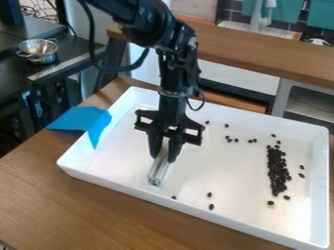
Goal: Sweep into pile
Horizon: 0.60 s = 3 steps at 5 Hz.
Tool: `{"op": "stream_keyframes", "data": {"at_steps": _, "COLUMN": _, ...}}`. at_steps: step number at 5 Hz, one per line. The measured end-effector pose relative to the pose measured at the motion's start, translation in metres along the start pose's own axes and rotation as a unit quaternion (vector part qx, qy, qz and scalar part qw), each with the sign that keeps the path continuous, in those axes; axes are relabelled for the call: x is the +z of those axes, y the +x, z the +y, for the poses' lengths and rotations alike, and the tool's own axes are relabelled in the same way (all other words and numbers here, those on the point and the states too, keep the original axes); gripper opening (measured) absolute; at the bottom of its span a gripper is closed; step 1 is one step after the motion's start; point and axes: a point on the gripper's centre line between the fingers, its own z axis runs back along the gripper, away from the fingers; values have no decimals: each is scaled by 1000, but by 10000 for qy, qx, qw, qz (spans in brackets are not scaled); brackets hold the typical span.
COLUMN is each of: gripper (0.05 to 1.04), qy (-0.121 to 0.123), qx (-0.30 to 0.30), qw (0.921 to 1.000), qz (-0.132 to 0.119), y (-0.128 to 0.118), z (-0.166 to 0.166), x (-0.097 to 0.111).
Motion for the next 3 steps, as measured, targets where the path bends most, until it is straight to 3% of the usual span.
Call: {"op": "stream_keyframes", "data": {"at_steps": 3, "gripper": 339, "qy": 212, "qx": 96, "qw": 9996, "qz": 188, "y": -7, "z": -20, "x": -28}}
